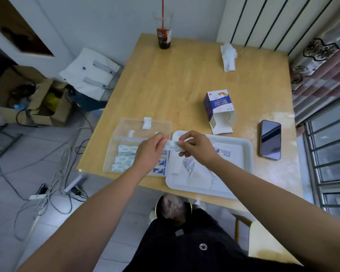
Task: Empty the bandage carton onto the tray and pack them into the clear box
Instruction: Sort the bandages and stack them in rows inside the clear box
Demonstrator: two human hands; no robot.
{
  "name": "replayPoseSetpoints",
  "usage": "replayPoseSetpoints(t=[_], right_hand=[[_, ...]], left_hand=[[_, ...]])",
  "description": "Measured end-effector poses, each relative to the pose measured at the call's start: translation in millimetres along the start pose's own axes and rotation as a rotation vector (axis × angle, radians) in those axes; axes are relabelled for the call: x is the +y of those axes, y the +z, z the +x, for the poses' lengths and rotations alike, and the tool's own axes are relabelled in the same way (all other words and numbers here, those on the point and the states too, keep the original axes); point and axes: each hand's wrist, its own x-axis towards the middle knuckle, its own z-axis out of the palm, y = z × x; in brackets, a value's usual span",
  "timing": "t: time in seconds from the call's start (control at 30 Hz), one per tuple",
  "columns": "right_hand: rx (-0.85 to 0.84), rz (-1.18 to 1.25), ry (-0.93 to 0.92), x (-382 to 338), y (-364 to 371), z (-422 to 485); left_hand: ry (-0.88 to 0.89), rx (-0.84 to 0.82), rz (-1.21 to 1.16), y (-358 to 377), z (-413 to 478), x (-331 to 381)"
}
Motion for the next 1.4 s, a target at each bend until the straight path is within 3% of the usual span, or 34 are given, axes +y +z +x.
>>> replayPoseSetpoints(t=[0.13,0.3,0.57,0.77,0.87,0.97,1.13,1.4], right_hand=[[-0.090,0.059,0.064,-9,23,8],[0.027,-0.021,0.095,-10,44,16],[0.072,-0.084,0.100,-11,77,22],[0.052,0.042,0.185,-15,105,33],[0.011,0.017,0.221,-13,126,39],[0.013,-0.118,0.229,-11,146,47],[0.065,-0.433,0.099,-8,169,55],[-0.028,-0.894,-0.128,3,177,56]], left_hand=[[-0.096,-0.009,-0.091,-20,-9,-29],[-0.280,-0.057,-0.325,-37,-15,-51],[-0.276,0.063,-0.089,-53,-16,-66],[-0.472,0.347,-0.107,-81,-19,-97],[-0.556,0.293,-0.102,-85,-22,-111],[-0.557,0.195,-0.082,-83,-24,-115],[-0.548,0.240,-0.067,-82,-25,-117],[-0.515,0.253,-0.066,-82,-25,-118]])
